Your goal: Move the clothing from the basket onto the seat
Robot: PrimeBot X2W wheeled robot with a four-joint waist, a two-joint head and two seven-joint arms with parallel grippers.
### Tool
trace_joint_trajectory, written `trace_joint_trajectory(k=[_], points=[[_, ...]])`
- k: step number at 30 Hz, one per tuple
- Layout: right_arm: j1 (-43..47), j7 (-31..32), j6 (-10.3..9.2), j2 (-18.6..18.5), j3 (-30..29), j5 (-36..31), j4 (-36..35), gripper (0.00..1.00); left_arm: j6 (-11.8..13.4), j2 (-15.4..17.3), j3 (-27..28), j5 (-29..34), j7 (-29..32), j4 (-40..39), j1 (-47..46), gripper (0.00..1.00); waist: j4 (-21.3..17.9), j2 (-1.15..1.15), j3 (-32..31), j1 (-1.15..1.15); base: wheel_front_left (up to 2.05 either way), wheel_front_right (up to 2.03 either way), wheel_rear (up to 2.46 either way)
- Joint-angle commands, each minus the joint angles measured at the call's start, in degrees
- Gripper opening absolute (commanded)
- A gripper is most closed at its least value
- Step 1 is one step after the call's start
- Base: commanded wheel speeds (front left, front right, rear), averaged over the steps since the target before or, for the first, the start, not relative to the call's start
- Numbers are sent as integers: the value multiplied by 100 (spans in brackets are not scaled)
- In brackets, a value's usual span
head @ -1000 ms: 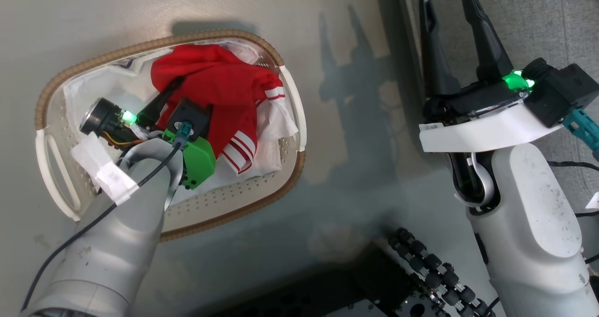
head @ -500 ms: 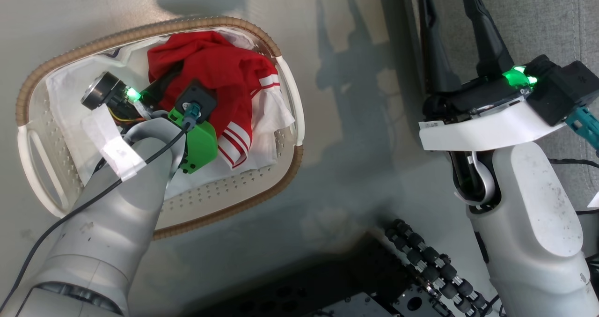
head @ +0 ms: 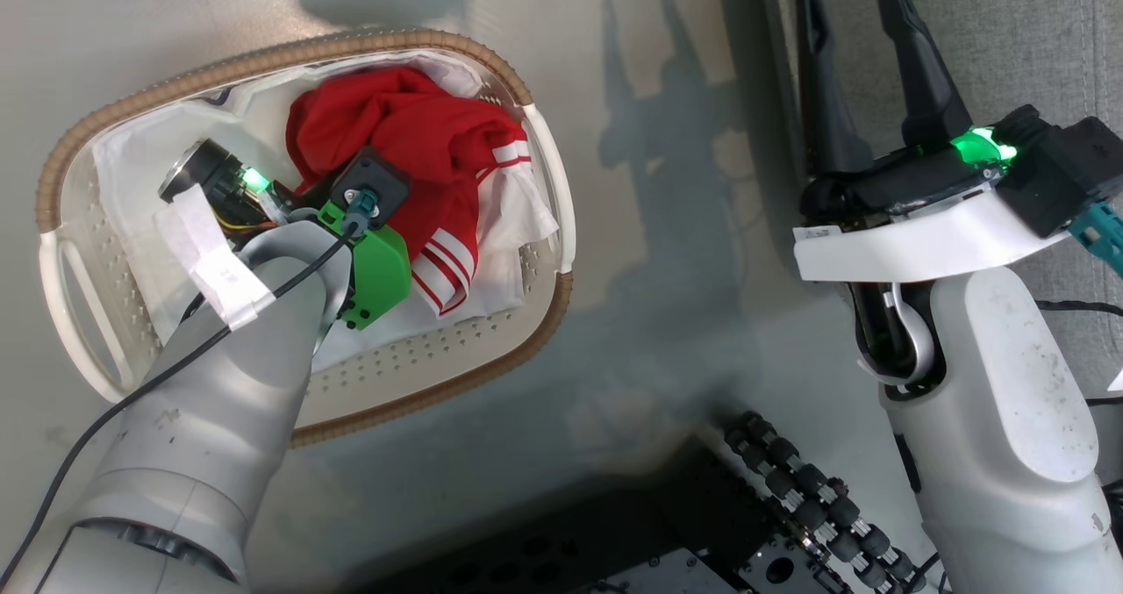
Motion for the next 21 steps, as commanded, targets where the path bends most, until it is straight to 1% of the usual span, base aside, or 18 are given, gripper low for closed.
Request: trace_joint_trajectory(k=[1, 5, 10, 21], points=[[7, -11, -6, -18, -24, 37, -9, 100, -14, 55, -19, -51, -5, 10, -25, 0, -3, 0, -18, -1, 0, 0, 0], [-46, -11, -6, -19, -36, 47, 35, 100, -6, 104, 29, -191, -5, -76, 72, 0, -21, 0, -85, -1, 0, 0, 0], [-53, -11, -6, -18, -39, 21, 122, 100, 105, 75, 154, -398, -5, -250, 346, 0, 27, 0, -296, -1, 0, 0, 0], [207, -11, -6, -20, 58, -81, 418, 100, 220, 26, 389, -829, -5, -978, 1273, 0, 279, 0, -1215, -1, 0, 0, 0]])
